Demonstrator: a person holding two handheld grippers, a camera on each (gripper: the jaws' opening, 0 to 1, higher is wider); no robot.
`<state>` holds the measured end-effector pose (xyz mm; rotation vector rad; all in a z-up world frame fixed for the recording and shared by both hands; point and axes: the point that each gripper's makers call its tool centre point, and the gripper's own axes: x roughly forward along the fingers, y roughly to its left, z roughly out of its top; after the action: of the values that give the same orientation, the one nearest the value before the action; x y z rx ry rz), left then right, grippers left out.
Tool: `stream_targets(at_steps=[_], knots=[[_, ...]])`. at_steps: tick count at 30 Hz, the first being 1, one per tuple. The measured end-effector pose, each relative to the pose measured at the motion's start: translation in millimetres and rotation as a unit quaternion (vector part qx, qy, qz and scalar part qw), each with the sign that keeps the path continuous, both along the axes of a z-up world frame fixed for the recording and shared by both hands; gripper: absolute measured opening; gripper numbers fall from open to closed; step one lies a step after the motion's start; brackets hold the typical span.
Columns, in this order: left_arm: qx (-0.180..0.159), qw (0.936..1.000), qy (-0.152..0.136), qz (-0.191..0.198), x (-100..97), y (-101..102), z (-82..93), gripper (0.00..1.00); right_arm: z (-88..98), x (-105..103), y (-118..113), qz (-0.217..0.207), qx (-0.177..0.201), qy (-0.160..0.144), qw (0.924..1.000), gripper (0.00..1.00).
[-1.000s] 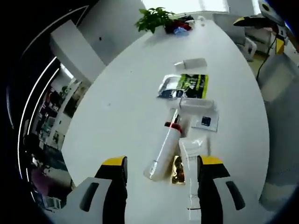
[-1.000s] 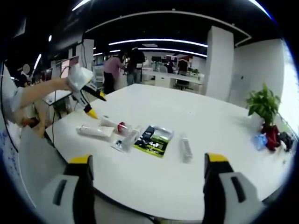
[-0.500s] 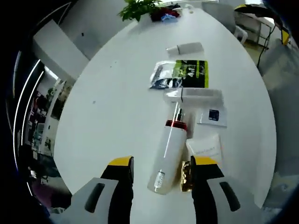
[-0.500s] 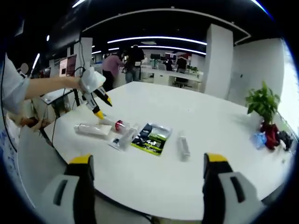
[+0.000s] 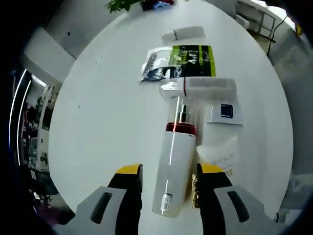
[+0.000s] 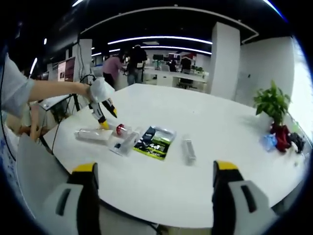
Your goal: Arrange the skincare products in the storage area until every visible bottle or jar stands upright without overlapping.
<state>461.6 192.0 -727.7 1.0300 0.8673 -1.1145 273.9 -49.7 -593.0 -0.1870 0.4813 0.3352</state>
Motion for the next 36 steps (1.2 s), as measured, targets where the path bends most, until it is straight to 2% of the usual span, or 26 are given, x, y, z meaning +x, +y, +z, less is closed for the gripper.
stream_targets(at_steps=[5,7,13,24,32,36], knots=[[0.007,0.9997,0.022,-0.012,0.0,-3,-9.1,0.4,-1.1,0,-3,-0.005,0.0,0.002,1.0,0.97],[0.008,0.9991,0.041,-0.013,-1.8,-4,-14.0,0.38,-1.0,1,-4,-0.008,-0.002,0.001,1.0,0.97],[0.008,0.9977,0.061,-0.03,-5.5,-8,-18.0,0.31,-3.1,-1,-7,-0.014,-0.003,0.009,0.9999,0.96],[0.004,0.9959,0.074,-0.053,-3.3,-6,-19.6,0.29,-7.6,0,-1,-0.009,-0.002,0.019,0.9998,0.96],[-0.005,0.9961,0.079,-0.04,-2.1,-6,-21.4,0.27,-8.4,2,3,-0.001,0.0,0.017,0.9999,0.95],[-0.017,0.9971,0.067,-0.032,-1.3,-6,-21.0,0.26,-8.4,3,4,0.005,0.0,0.016,0.9999,0.95]])
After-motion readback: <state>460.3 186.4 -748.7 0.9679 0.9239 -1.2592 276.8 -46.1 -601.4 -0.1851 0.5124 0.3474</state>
